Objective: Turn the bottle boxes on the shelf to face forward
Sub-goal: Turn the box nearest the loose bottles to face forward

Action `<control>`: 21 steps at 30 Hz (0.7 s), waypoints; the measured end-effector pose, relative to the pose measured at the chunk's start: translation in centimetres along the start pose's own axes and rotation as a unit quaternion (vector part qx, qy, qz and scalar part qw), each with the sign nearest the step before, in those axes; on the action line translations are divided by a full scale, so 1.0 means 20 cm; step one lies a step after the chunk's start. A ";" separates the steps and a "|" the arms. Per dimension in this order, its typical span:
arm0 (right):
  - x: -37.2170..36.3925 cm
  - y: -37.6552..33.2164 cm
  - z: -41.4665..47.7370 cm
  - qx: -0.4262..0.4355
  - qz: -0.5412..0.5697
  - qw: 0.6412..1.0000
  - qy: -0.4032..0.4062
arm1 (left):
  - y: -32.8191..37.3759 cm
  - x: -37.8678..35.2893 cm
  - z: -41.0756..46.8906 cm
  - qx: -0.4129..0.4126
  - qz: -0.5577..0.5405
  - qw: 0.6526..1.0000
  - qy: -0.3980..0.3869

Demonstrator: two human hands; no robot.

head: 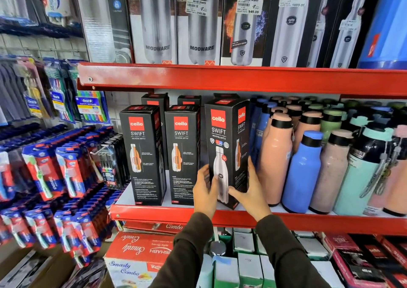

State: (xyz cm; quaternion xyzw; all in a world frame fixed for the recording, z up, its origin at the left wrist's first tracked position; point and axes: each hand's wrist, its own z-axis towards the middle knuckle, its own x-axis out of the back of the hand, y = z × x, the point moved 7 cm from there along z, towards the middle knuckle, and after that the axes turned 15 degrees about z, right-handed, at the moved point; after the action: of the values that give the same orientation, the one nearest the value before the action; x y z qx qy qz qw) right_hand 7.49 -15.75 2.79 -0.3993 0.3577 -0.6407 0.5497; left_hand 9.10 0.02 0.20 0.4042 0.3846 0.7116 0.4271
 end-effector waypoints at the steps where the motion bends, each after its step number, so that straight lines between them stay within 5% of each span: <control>1: 0.00 0.00 0.01 -0.003 0.000 1.000 -0.006 | 0.00 0.01 0.00 0.001 -0.006 1.000 0.004; 21: -0.07 0.09 0.04 -0.014 -0.022 0.999 -0.042 | -0.01 0.04 -0.08 0.005 0.021 0.998 0.064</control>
State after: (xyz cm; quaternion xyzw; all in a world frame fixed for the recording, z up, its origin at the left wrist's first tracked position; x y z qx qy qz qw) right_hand 9.16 -14.53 1.41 -0.4416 0.3346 -0.6298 0.5444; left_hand 7.43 0.50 -0.43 0.3678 0.4062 0.7428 0.3846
